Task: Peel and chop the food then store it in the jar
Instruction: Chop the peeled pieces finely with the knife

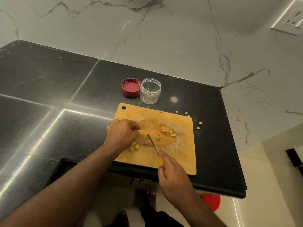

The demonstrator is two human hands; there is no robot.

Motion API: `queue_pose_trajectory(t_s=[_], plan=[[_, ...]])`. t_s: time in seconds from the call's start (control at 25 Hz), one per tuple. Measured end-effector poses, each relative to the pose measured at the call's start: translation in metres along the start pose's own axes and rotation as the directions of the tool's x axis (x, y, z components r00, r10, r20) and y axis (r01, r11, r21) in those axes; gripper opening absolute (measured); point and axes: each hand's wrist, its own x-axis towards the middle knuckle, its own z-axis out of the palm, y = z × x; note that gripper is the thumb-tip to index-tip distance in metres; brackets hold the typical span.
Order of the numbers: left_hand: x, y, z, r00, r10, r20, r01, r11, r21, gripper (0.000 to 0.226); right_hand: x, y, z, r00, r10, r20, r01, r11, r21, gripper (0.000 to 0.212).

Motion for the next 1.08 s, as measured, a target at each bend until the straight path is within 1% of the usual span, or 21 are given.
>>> queue_pose_trajectory(t_s=[0.12,0.2,0.28,0.32,0.48,0.56,0.64,0.72,0.76,0.8,0.92,0.96,1.08], plan=[[0.001,-0.014,-0.004,1.0,-0.011,-0.005,0.01,0.993,-0.115,0.024,0.002,0.003,0.002,1.0,0.0,0.012,0.0,1.0,-0.021,0.051],[0.0,-0.019,-0.005,1.0,-0.012,0.004,0.012,0.985,-0.17,0.024,0.002,0.012,-0.005,0.996,0.063,-0.056,-0.065,0.998,-0.027,0.052],[0.0,-0.021,-0.006,1.0,-0.019,0.002,0.019,0.983,-0.18,0.025,0.0,0.021,-0.012,0.988,0.105,-0.115,-0.107,0.994,-0.018,0.052],[0.0,-0.022,-0.006,1.0,-0.022,-0.002,0.021,0.983,-0.183,0.025,-0.001,0.023,-0.013,0.989,0.099,-0.107,-0.101,0.995,-0.008,0.052],[0.002,-0.022,-0.005,0.999,-0.039,-0.015,0.035,0.98,-0.194,0.027,-0.003,0.019,-0.007,1.0,0.024,0.013,-0.024,1.0,0.011,0.05],[0.002,-0.022,-0.004,0.998,-0.049,-0.027,0.043,0.981,-0.189,0.028,-0.002,0.021,-0.004,0.999,0.006,0.039,-0.006,1.0,0.0,0.05],[0.002,-0.023,-0.004,0.998,-0.058,-0.036,0.05,0.981,-0.186,0.029,0.001,0.027,-0.006,0.999,0.036,0.007,-0.035,0.999,-0.012,0.049],[0.003,-0.025,-0.005,0.997,-0.067,-0.043,0.058,0.981,-0.185,0.031,0.004,0.032,-0.01,0.994,0.079,-0.073,-0.081,0.997,-0.019,0.05],[0.002,-0.026,-0.006,0.996,-0.072,-0.046,0.062,0.981,-0.185,0.032,0.004,0.033,-0.011,0.993,0.081,-0.091,-0.082,0.997,-0.015,0.05],[0.003,-0.027,-0.007,0.996,-0.076,-0.046,0.066,0.98,-0.19,0.032,0.004,0.033,-0.011,0.995,0.065,-0.081,-0.066,0.998,-0.009,0.05],[0.003,-0.031,-0.013,0.997,-0.071,-0.04,0.06,0.973,-0.223,0.03,0.002,0.029,-0.006,1.0,-0.003,0.023,0.003,1.0,0.011,0.049],[0.003,-0.034,-0.016,0.997,-0.073,-0.028,0.065,0.971,-0.231,0.028,0.002,0.03,-0.005,0.999,-0.006,0.036,0.005,1.0,0.012,0.049],[0.004,-0.04,-0.023,0.996,-0.083,0.025,0.087,0.969,-0.231,0.024,0.005,0.037,-0.009,0.997,0.06,-0.044,-0.06,0.998,0.005,0.051]])
